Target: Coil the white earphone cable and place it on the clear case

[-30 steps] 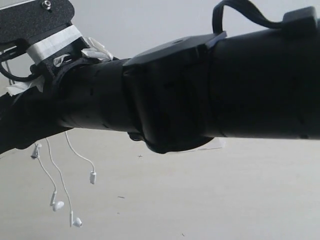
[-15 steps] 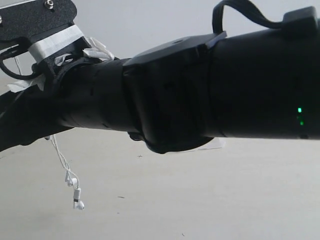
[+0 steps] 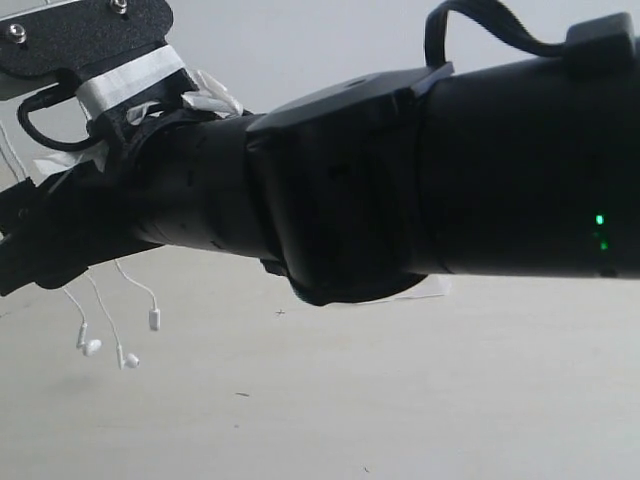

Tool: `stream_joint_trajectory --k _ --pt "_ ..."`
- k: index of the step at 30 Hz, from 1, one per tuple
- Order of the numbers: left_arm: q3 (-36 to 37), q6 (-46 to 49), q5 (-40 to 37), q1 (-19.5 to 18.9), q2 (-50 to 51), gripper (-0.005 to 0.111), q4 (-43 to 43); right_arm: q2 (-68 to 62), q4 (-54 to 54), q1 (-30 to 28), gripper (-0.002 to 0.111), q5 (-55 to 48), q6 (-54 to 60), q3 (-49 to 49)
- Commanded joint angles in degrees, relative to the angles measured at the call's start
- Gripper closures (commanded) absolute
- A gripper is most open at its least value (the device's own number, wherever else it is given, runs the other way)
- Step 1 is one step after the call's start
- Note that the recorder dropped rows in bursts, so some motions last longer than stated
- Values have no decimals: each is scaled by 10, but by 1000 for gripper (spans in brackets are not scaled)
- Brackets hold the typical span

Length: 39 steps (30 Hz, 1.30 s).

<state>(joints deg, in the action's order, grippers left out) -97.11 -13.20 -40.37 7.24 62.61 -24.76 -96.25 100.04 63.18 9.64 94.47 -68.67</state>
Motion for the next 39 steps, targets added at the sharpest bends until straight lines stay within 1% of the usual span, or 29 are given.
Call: stream_joint_trajectory --k 1,8,15,24,26,30,32,38,39 --pt "-3 -49 10 1 -2 107 36 1 -1 1 29 10 -2 -4" --pt "-3 -114 16 1 -2 107 83 1 -1 1 31 17 -2 -22" --pt "-3 -114 17 1 -2 107 84 -5 -1 1 31 -8 -2 -56" --pt "-3 -114 24 1 -2 107 100 -12 -1 1 31 -26 -1 -61" --pt "-3 -114 27 1 -2 107 107 -12 -1 1 26 -26 -1 -61" --pt "-3 -114 27 1 -2 107 107 -12 -1 1 12 -24 0 -61" --pt "-3 -114 27 1 -2 107 107 -12 -1 1 7 -24 3 -61" --pt "-3 -112 29 1 -6 107 109 -12 -1 1 6 -18 5 -62" --pt "-3 -112 31 1 -7 107 109 -13 -23 1 6 -19 4 -62"
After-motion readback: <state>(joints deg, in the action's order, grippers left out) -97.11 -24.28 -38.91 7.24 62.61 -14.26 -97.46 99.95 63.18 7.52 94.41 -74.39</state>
